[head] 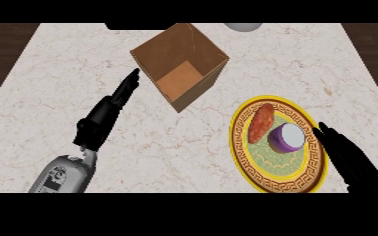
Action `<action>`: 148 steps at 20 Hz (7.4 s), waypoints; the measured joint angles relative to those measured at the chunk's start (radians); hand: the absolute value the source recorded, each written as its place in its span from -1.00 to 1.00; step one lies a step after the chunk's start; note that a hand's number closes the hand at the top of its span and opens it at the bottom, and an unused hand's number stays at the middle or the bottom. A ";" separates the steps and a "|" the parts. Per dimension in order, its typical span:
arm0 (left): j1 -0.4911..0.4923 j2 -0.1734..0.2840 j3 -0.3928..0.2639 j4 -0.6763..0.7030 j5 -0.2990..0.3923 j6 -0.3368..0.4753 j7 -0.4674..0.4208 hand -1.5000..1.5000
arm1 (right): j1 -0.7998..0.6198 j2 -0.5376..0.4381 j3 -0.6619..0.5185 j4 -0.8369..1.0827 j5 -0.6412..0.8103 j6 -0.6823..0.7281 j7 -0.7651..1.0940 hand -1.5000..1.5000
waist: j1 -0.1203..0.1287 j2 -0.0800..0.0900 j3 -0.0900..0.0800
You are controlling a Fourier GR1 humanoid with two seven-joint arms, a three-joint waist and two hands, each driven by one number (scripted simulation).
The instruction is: Pick the can from the plate and place it in the cardboard box
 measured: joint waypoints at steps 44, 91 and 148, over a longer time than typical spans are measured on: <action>0.022 -0.174 0.177 -0.011 -0.184 -0.172 0.024 0.00 | -0.210 0.306 -0.076 0.518 0.341 0.065 -0.201 -1.00 | -0.001 -0.002 -0.001; 0.031 -0.194 0.218 -0.030 -0.210 -0.214 0.024 0.00 | -0.556 0.495 0.036 -0.036 0.123 0.568 -0.410 1.00 | -0.001 -0.001 0.000; 0.009 -0.227 0.219 -0.024 -0.230 -0.242 0.028 0.00 | -1.362 0.550 -0.187 1.538 -0.482 -0.167 -0.603 -1.00 | 0.034 0.010 0.001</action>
